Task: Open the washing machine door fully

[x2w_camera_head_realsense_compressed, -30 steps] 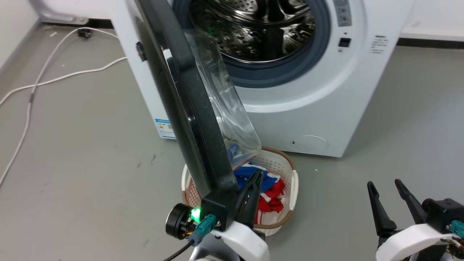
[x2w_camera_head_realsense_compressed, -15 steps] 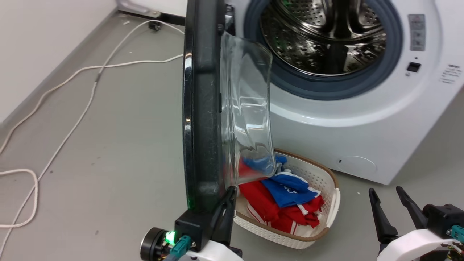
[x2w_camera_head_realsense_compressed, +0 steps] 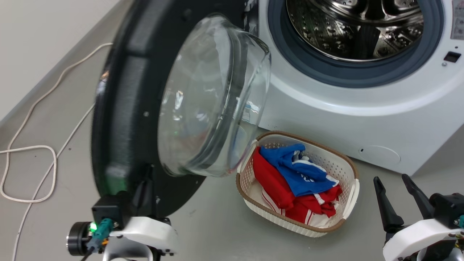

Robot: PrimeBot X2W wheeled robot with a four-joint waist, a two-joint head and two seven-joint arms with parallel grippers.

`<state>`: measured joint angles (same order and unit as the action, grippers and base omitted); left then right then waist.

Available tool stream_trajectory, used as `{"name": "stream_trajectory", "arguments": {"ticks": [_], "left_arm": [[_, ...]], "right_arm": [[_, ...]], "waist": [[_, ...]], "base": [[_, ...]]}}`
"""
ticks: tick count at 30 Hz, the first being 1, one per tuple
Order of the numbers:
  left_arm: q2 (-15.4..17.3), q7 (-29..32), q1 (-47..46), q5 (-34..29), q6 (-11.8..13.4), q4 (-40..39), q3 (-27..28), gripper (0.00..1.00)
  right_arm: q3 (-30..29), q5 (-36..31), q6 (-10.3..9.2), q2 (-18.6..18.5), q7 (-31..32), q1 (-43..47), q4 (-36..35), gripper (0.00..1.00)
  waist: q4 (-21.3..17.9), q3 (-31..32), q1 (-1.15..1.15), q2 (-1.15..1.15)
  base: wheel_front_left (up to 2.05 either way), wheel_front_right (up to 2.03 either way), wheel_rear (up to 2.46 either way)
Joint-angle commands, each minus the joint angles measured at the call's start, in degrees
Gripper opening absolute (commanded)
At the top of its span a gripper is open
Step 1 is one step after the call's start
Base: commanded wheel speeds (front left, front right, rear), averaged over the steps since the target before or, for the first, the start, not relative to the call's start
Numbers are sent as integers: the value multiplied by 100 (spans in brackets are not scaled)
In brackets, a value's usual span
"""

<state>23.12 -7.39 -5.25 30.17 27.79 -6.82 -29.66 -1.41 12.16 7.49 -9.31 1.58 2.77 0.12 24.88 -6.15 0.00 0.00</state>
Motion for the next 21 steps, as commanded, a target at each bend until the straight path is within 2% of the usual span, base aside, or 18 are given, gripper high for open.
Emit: {"name": "stream_trajectory", "arguments": {"ticks": [1,9,14,21], "left_arm": [[80,-73,-69,55,30,91,149,0],[329,-412,-127,450,-72,450,903,0],[345,-614,-225,850,-311,606,1447,0],[483,-751,-503,1140,-792,1128,2156,0]], "right_arm": [[-16,43,1,-51,24,-69,-41,100],[-46,121,0,-275,100,-199,-181,100],[-62,153,0,-401,135,-292,-260,100],[-19,191,1,-532,168,-443,-326,100]], "waist": [[-94,-139,0,0],[-318,-566,0,0],[-388,-788,0,0],[-449,-1072,0,0]], "base": [[0,0,0],[0,0,0],[0,0,0],[0,0,0]]}}
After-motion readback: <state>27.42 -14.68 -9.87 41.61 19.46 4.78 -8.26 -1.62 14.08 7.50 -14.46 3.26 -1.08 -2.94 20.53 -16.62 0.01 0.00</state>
